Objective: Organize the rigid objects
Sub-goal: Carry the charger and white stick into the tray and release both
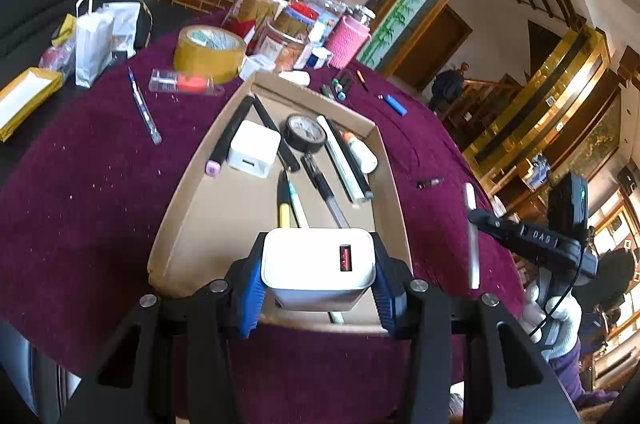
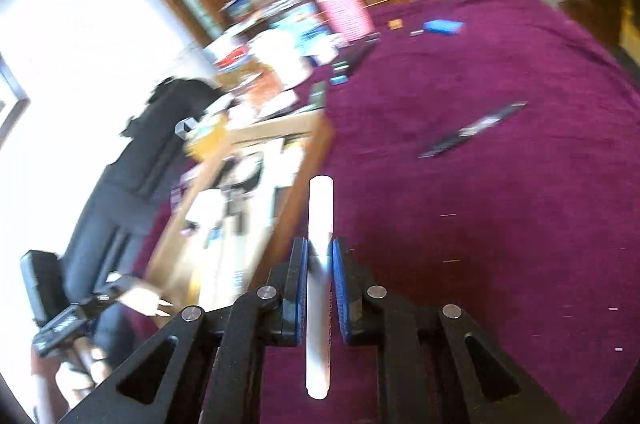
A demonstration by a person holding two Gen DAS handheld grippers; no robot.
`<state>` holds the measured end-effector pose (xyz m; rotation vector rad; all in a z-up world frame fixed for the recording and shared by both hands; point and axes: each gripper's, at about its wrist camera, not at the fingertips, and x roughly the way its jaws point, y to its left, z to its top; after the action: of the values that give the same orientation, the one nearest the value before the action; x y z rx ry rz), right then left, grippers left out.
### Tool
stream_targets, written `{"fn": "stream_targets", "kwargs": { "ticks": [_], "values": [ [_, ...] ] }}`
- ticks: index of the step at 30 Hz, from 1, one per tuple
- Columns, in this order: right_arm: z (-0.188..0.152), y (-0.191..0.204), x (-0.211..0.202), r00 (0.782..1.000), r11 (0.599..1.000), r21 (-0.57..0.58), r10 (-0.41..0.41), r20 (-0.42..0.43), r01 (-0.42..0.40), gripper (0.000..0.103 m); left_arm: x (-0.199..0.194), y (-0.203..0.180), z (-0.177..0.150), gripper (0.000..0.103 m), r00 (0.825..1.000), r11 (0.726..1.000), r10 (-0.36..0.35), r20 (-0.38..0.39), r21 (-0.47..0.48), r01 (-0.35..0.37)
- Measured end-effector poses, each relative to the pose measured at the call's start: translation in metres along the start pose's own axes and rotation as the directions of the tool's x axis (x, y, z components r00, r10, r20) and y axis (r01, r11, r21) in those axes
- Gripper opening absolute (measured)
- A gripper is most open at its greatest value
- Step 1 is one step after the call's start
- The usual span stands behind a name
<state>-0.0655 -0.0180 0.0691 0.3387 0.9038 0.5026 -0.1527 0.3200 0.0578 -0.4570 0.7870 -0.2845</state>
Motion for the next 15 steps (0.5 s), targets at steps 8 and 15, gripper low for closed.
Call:
{"fn": "stream_targets", "kwargs": {
  "ticks": [8,15],
  "values": [
    [-0.005,0.062,0.06,0.976,0.985,-0.053,0.151,-0.155,-0.161,0.014,0.02,0.016,0.016,0.045,0.991,0.997,0.064,-0.119,-0.022,-0.067],
    [-0.014,0.086,0.123,0.945,0.984,-0.055,0.144,-0.295,-0.167,0.014,0.049,0.029,0.028,0.045,0.981,0.993,0.101,-0.164,-0.043,-0.109]
  ]
}}
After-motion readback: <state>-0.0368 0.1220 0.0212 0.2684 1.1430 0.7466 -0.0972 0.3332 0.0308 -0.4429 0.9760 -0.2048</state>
